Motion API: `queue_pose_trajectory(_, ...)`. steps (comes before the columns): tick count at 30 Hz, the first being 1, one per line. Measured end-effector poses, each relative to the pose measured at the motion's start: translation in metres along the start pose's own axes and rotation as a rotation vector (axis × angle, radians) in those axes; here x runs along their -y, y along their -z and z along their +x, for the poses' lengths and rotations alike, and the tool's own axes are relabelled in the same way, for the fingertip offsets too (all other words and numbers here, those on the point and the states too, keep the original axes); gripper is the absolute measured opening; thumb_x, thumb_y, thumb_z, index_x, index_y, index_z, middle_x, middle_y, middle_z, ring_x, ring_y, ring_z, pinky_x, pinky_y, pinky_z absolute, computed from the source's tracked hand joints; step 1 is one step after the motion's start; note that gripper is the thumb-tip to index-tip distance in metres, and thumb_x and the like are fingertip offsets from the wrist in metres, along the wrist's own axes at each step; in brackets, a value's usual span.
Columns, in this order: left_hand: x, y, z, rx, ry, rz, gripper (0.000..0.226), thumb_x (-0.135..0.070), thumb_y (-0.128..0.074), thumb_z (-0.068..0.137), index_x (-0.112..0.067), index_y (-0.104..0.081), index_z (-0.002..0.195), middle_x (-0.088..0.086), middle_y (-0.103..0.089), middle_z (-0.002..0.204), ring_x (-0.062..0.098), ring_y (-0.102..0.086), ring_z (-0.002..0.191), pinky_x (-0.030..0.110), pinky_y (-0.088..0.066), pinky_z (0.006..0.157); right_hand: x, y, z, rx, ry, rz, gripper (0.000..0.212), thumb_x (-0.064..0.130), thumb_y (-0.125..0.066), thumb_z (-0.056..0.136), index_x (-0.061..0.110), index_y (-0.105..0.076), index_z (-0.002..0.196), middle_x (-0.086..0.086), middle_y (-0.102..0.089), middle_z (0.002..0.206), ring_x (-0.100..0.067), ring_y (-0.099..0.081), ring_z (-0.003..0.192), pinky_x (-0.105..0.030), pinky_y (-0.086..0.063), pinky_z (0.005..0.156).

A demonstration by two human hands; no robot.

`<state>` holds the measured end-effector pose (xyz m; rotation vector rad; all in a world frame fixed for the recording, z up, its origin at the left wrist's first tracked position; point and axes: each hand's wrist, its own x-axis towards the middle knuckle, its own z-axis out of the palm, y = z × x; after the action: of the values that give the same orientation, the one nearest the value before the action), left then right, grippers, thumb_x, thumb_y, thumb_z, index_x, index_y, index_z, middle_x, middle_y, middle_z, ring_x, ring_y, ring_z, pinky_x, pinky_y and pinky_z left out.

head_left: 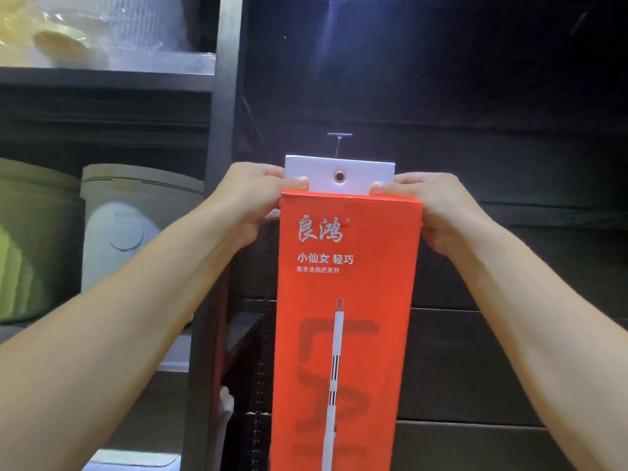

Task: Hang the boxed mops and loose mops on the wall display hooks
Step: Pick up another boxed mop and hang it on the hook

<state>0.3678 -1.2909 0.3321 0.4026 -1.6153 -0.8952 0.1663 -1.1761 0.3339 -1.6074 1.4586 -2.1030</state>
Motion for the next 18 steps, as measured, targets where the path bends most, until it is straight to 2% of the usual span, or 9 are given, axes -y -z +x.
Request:
queue_pose_trajectory(3, -0.006, -0.005, 0.01, -0.019, 0.013, -0.022, 0.026, -0.023, -0.078, 0.092, -0.003, -0.075, 0.109, 0.009, -0.079, 0.09, 0.013, -0.076, 0.067, 0.018, -0.053, 0.044, 0.006, 0.0, 0.01, 0.005, -0.011, 0.004, 0.025, 0.014, -0.087, 0.083, 0.002, -0.08, 0.103, -0.014, -0.081, 0.086, -0.018, -0.072, 0.059, -0.022, -0.055, 0.052)
queue_pose_trajectory(8, -0.011, -0.013, 0.025, -0.056, 0.033, -0.083, 0.027, -0.02, -0.078, 0.093, -0.002, -0.075, 0.111, 0.012, -0.08, 0.093, 0.013, -0.077, 0.061, 0.019, -0.055, 0.047, 0.01, 0.001, 0.028, 0.006, -0.022, 0.011, 0.024, 0.013, -0.086, 0.083, 0.001, -0.079, 0.104, -0.002, -0.071, 0.059, -0.011, -0.06, 0.041, -0.016, -0.045, 0.043)
queue_pose_trajectory(11, -0.01, -0.017, 0.033, -0.078, 0.044, -0.097, 0.027, -0.019, -0.077, 0.093, -0.001, -0.074, 0.113, 0.011, -0.079, 0.089, 0.011, -0.075, 0.056, 0.018, -0.054, 0.045, 0.006, 0.001, 0.039, 0.02, -0.007, 0.03, 0.025, 0.009, -0.084, 0.086, -0.003, -0.077, 0.106, 0.002, -0.067, 0.051, -0.006, -0.054, 0.034, -0.014, -0.04, 0.039)
queue_pose_trajectory(18, 0.004, -0.02, 0.05, -0.107, 0.051, -0.114, 0.027, -0.019, -0.077, 0.093, 0.0, -0.075, 0.113, 0.011, -0.078, 0.09, 0.013, -0.074, 0.062, 0.018, -0.054, 0.046, -0.007, -0.004, 0.062, 0.022, -0.006, 0.051, 0.027, 0.009, -0.085, 0.083, -0.003, -0.077, 0.107, 0.0, -0.068, 0.053, -0.007, -0.056, 0.036, -0.015, -0.041, 0.038)
